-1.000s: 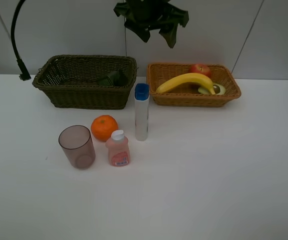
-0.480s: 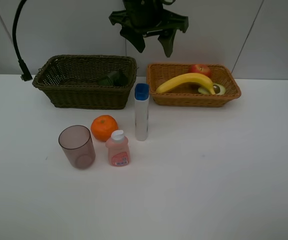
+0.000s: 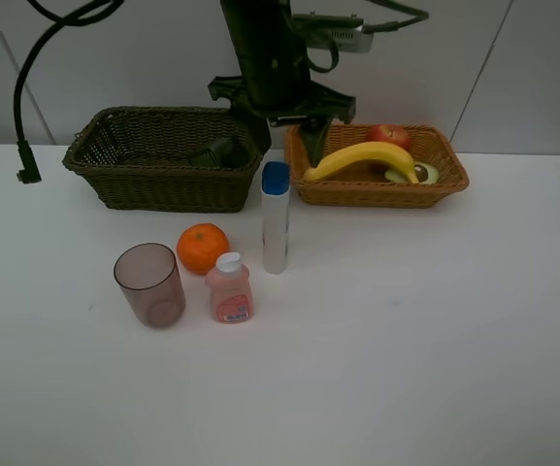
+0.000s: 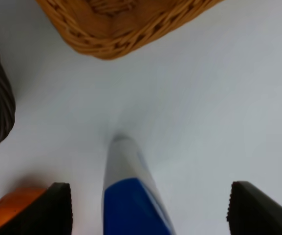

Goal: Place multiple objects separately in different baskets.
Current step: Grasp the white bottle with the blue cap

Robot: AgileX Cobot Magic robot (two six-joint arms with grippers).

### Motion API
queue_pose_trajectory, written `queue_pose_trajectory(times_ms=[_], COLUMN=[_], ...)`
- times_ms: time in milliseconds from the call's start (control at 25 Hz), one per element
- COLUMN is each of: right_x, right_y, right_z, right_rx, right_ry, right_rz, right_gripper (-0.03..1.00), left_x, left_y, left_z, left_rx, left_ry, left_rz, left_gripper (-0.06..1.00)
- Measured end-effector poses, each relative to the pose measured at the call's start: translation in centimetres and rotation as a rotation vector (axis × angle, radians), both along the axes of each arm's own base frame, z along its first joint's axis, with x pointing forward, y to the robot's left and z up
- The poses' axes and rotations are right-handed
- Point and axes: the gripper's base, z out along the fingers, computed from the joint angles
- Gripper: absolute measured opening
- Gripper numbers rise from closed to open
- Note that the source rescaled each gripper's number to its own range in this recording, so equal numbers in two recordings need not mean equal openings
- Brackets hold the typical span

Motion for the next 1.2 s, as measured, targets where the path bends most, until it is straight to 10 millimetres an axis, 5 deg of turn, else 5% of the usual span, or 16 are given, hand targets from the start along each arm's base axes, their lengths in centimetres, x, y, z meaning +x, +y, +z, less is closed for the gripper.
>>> queue_pose_trajectory(times_ms=[600, 1200], right_x=[0.0, 0.0], right_y=[0.0, 0.0], right_z=[0.0, 0.0], right_rx=[0.000, -0.001], right_ry=[0.000, -0.001], right_rz=[0.000, -0.001], right_gripper=[0.81, 0.81], left_x=[-1.7, -1.1], left_y=[1.5, 0.8], left_z=[-4.5, -6.1], left_rx=[0.126, 0.081], left_ry=[0.132, 0.118], left_rz=[0.010, 0.025], left_gripper=[0.86, 0.86])
